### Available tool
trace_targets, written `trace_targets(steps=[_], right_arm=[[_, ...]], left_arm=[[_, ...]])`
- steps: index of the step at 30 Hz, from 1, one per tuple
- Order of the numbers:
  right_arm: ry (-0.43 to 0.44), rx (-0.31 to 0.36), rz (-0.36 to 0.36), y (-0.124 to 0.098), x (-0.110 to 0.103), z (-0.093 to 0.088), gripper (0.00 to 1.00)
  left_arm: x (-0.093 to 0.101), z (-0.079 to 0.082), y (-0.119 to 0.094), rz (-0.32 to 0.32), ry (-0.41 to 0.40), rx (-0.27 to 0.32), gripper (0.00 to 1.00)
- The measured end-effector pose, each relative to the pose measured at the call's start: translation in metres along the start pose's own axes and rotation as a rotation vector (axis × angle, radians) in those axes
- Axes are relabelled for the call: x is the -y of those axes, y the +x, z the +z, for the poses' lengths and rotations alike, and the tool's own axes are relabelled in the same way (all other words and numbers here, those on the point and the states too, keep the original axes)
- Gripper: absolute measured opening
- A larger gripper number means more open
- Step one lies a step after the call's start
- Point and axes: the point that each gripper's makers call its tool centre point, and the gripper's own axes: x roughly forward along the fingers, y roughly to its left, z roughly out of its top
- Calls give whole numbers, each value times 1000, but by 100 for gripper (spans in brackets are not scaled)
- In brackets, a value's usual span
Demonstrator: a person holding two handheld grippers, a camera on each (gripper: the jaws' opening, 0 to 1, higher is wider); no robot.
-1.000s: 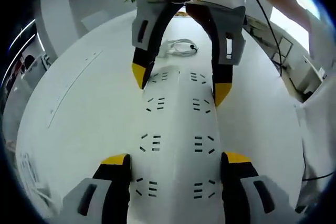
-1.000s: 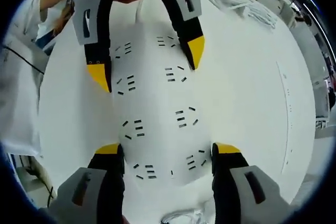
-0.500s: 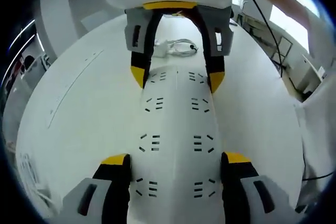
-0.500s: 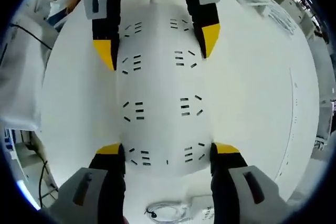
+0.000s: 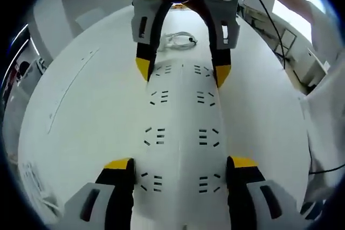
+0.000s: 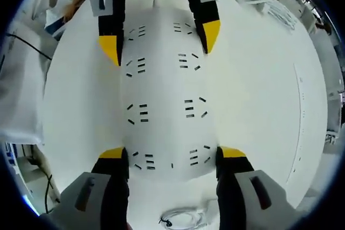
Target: Straighten the power strip on the desk, plug the charger into it
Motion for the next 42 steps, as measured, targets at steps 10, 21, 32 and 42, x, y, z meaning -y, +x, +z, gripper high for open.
trace_targets(steps=[10,21,32,42], right_arm=[[26,0,-5,0,-4,-3,65],[82,20,-19,-1,-13,-4,65],[116,16,-24,-2,-18,-3,65],[145,10,-26,-2,-22,-3,65]], left_arm=[[1,2,2,-12,30,-38,69],[4,3,1,-35,76,-35,69],[6,3,0,-42,96,-49,69],[7,3,0,-54,119,-53,69]])
